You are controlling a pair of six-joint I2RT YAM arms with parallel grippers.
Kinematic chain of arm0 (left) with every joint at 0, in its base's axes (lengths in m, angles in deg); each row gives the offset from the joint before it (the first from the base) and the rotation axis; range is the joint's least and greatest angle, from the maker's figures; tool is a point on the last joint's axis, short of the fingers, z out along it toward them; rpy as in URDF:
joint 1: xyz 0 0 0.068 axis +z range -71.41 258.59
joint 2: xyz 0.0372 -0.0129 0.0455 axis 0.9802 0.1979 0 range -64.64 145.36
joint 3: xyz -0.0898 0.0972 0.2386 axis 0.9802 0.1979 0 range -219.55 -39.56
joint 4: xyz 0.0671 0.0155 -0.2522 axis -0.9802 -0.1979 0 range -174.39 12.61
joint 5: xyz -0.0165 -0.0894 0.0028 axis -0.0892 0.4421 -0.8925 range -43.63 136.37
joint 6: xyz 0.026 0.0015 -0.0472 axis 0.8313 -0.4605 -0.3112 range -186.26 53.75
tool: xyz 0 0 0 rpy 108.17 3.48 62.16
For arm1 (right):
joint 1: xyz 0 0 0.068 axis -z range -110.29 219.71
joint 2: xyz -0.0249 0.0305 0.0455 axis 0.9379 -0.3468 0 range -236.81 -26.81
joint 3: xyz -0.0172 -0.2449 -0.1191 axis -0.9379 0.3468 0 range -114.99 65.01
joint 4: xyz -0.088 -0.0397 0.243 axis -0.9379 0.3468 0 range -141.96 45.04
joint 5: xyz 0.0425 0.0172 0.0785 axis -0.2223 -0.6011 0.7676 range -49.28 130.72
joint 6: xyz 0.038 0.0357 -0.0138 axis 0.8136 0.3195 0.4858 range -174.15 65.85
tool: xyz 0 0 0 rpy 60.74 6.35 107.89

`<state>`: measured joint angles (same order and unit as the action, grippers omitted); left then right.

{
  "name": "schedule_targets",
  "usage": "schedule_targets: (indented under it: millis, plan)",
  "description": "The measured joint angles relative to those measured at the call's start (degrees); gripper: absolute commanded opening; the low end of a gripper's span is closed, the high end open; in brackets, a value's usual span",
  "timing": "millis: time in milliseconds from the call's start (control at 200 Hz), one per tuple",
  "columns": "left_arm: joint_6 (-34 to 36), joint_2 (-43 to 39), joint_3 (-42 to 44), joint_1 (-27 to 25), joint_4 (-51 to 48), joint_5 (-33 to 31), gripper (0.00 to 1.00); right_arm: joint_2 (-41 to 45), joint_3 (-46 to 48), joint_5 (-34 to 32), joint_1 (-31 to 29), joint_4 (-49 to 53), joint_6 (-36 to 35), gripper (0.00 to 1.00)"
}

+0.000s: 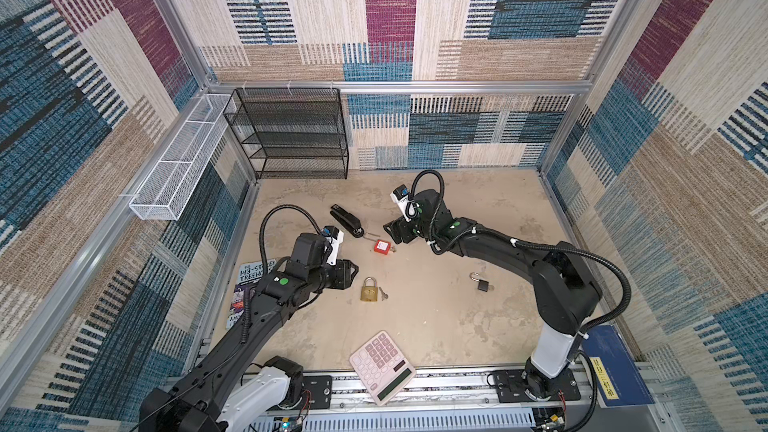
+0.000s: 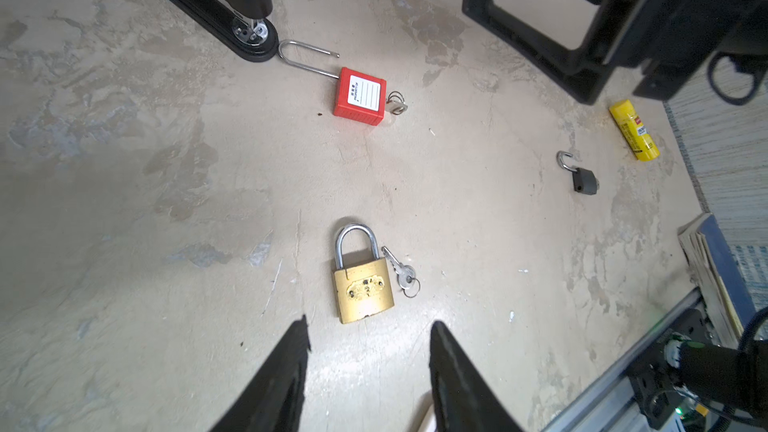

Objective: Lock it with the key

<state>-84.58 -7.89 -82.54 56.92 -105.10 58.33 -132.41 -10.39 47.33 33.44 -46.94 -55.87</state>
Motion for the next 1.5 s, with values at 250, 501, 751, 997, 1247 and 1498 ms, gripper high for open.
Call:
schedule_targets:
  millis: [250, 501, 751, 997, 1247, 1498]
  plan:
    - [-2.67, 3.37, -1.31, -0.98, -0.28, -3.23, 0.5, -4.81, -3.34, 3.58, 3.78, 0.87, -0.83, 0.99]
    - [-4.09, 8.28, -2.03, -3.28, 0.42, -5.86, 0.5, -6.62, -4.46, 5.57, 5.14, 1.22, -3.34, 0.99]
    - [-4.44, 11.34, -3.08, -5.49, 2.16, -6.75, 0.51, -9.33, -5.01, 7.32, 5.7, 1.38, -4.81, 0.99]
    - [-4.42, 11.69, -3.15, -6.21, 2.97, -7.04, 0.51, -12.5, -9.31, 9.79, 6.08, 3.63, -5.29, 0.96]
    - [-4.39, 11.56, -4.0, -6.23, 1.62, -7.08, 0.52, -14.03, -9.79, 16.02, 5.6, 5.97, -5.44, 0.9]
    - [-4.22, 11.32, -4.04, -6.25, 1.22, -7.1, 0.52, -17.59, -12.9, 16.74, 2.08, 9.18, -5.88, 0.8]
